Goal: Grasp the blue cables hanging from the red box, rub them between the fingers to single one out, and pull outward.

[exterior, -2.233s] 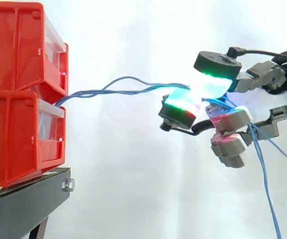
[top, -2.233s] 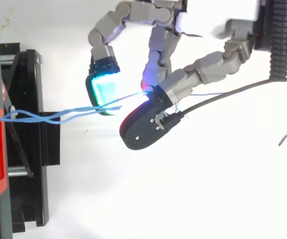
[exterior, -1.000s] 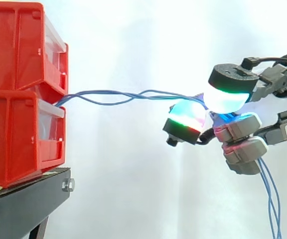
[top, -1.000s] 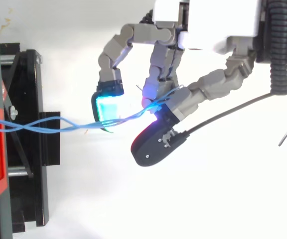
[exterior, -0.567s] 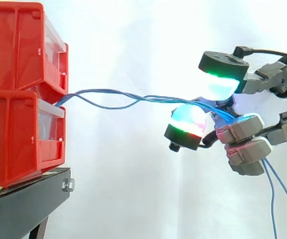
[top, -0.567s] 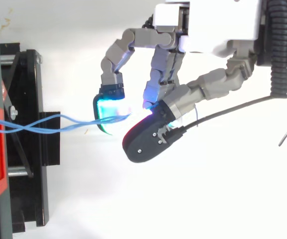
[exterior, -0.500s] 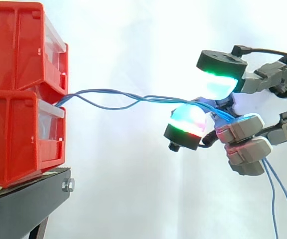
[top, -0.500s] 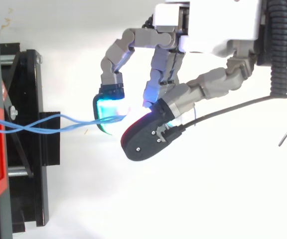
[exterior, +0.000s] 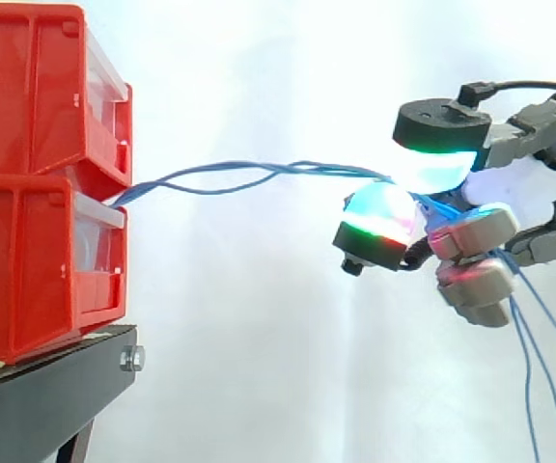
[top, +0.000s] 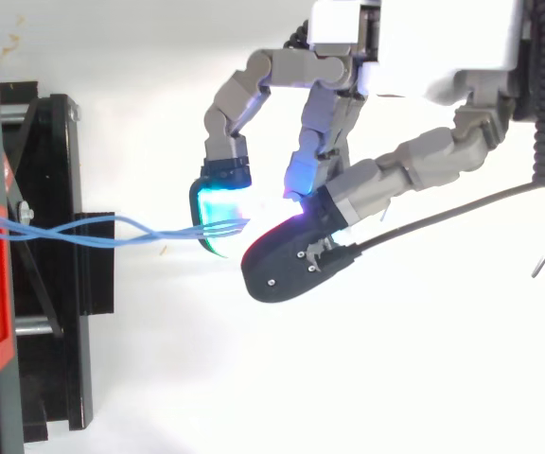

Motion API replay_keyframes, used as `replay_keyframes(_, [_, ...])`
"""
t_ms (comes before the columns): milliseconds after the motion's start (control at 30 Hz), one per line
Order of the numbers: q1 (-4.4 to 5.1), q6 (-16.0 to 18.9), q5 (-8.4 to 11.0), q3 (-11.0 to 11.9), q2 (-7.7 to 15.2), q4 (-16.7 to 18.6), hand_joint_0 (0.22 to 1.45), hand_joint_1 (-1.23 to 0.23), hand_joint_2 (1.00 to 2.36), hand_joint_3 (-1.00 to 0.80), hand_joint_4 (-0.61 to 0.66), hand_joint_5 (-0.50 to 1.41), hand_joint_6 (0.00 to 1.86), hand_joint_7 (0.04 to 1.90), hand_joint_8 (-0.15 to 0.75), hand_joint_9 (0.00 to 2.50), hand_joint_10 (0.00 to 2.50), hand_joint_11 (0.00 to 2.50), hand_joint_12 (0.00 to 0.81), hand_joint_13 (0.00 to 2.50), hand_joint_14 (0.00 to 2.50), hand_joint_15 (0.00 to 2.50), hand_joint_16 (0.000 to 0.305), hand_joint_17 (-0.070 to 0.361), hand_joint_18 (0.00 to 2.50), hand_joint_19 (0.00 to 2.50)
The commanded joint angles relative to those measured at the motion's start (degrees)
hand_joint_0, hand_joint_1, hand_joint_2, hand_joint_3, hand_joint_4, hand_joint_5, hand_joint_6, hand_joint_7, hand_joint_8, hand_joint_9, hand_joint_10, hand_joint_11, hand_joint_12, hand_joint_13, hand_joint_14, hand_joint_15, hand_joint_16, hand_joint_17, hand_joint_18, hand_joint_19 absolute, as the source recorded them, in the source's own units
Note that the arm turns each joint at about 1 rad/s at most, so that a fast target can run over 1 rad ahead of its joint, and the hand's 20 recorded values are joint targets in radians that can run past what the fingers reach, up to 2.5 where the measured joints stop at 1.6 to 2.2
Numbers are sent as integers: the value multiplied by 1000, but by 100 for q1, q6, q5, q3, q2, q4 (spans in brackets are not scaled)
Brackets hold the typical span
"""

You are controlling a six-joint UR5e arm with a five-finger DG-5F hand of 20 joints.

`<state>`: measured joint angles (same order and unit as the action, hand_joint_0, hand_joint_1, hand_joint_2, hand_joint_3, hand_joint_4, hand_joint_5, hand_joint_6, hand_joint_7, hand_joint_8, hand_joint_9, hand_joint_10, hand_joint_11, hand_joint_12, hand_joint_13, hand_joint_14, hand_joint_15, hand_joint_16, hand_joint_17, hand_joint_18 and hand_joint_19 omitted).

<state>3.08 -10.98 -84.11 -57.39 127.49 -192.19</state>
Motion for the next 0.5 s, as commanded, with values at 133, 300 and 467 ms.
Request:
replay_keyframes(133, [0, 0, -62, 0, -5, -64, 725, -888, 1006, -420, -237, -170, 909, 1005, 169, 842, 19, 684, 274, 760, 24, 639, 33, 75, 660, 594])
replay_keyframes(300, [0, 0, -71, 0, -5, -64, 730, -905, 1003, -455, -319, -161, 901, 1051, 163, 701, 17, 537, 265, 694, 23, 611, 33, 73, 568, 534])
replay_keyframes(467, [0, 0, -71, 0, -5, -64, 696, -901, 1000, -500, -288, -156, 886, 1035, 160, 675, 16, 499, 266, 651, 24, 577, 34, 77, 467, 442])
